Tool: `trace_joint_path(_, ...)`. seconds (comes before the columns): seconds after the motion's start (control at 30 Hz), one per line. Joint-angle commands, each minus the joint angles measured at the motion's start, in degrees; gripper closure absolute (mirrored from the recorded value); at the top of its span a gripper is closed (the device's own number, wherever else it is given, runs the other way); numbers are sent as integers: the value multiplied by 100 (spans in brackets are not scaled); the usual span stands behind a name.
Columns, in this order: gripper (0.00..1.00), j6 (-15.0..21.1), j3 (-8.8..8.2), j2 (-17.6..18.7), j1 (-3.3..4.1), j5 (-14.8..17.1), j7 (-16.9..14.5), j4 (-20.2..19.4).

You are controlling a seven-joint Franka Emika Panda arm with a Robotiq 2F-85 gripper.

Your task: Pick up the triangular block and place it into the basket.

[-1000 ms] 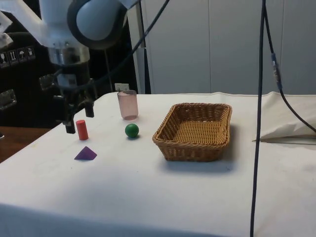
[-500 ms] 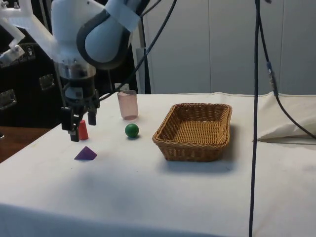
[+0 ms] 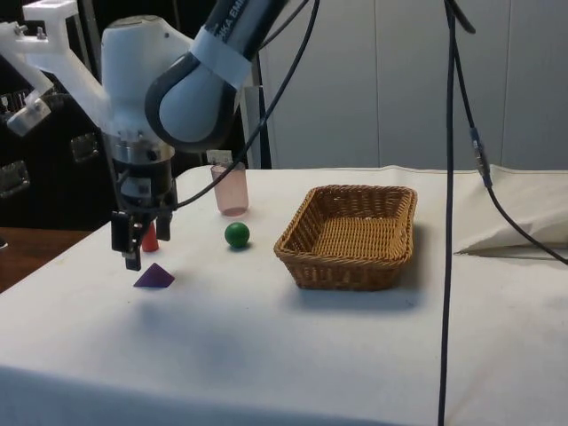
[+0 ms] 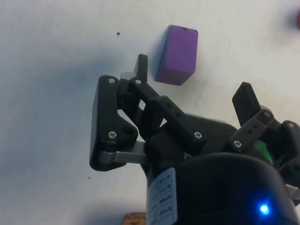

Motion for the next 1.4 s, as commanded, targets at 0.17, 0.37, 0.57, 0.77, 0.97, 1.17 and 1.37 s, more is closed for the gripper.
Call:
trace_joint_path(0.17, 0, 149, 69, 126, -34, 34, -80, 74)
trace_joint_path(0.37, 0, 252, 103, 246, -40, 46, -86, 138)
trace_joint_path(0.57, 0, 407, 132, 315, -63, 63, -97, 97)
trace_joint_path(0.77, 0, 453, 120, 246, -34, 46, -63, -29)
trace_joint_path(0.97, 0, 493, 115, 120, 0, 23, -17, -235)
trace_joint_path(1.17, 0, 464, 92, 103, 17, 0, -6, -286)
trace_joint_path(1.37, 0, 607, 109, 160, -11, 23, -11, -286)
